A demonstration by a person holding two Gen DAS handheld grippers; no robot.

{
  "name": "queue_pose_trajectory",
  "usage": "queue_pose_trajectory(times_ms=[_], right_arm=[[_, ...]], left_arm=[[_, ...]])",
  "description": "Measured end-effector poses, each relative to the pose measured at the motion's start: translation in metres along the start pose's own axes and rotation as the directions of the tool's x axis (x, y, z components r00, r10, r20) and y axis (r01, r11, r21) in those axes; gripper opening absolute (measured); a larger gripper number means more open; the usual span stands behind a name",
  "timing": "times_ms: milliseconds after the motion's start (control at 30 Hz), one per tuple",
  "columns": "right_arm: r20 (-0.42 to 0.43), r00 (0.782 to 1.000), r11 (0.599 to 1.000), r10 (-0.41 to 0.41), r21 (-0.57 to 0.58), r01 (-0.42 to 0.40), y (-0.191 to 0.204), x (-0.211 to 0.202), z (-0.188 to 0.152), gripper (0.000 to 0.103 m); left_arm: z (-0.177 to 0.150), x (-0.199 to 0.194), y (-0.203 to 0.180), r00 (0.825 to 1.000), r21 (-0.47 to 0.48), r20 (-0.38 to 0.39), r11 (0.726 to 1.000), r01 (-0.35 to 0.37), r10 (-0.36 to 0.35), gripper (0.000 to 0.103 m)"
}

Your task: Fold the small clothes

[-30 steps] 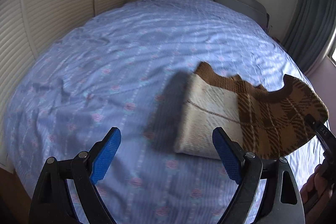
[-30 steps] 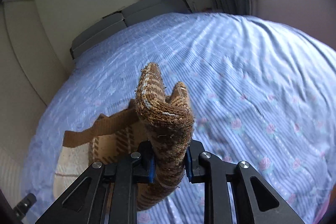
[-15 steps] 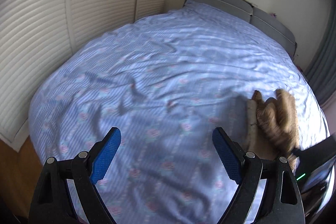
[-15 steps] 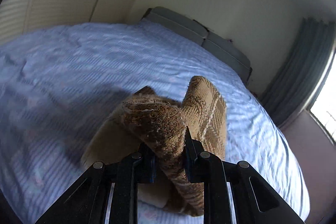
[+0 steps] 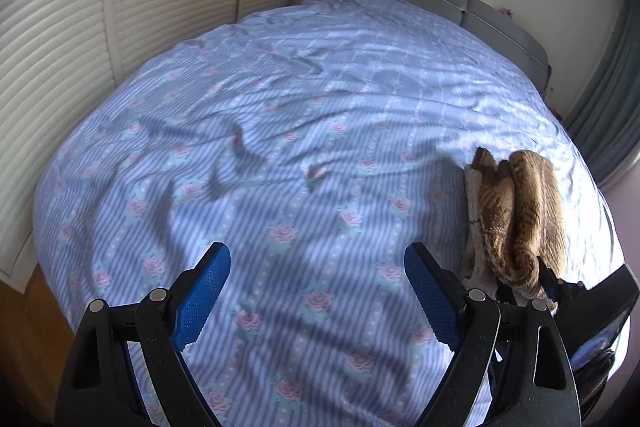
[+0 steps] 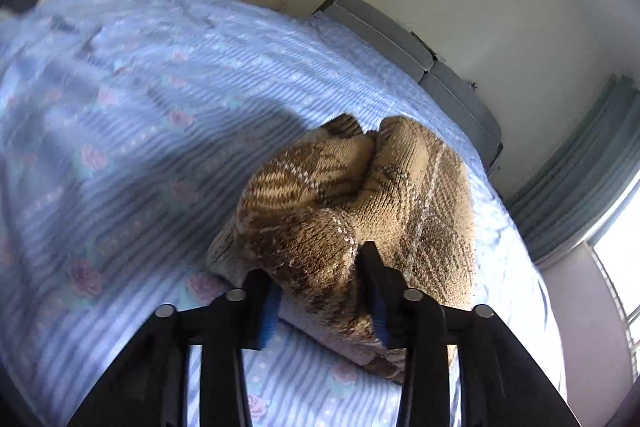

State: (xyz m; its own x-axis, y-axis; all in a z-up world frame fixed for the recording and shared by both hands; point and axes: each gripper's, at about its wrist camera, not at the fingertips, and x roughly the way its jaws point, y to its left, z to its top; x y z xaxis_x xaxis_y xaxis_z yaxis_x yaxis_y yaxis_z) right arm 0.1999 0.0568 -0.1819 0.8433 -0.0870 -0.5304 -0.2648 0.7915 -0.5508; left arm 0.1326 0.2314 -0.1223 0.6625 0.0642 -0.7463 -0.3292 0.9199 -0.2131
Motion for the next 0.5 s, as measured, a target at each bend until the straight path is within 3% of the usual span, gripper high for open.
queue_pose_trajectory(times_ms=[200, 367, 500], right_arm=[[0.039, 0.996, 0.986, 0.081, 0.141, -0.085, -0.025, -0.028, -0.007, 0.056], [0.066, 0.991, 0.941, 0.114, 0.313, -0.129, -0.06, -0.04, -0.021, 0.056], [0.085, 0.99, 0.887, 0.109, 0.442, -0.135, -0.096, -0.042, -0.03, 0.057]], left_arm=[[0.013, 0.004, -0.028, 0.996, 0.062, -0.006, 0.994, 0.094, -0.093, 0.089], [0.029, 0.019, -0.066, 0.983, 0.129, -0.037, 0.974, 0.184, -0.181, 0.086], [0.045, 0.04, -0.103, 0.964, 0.183, -0.085, 0.947, 0.264, -0.252, 0.073]])
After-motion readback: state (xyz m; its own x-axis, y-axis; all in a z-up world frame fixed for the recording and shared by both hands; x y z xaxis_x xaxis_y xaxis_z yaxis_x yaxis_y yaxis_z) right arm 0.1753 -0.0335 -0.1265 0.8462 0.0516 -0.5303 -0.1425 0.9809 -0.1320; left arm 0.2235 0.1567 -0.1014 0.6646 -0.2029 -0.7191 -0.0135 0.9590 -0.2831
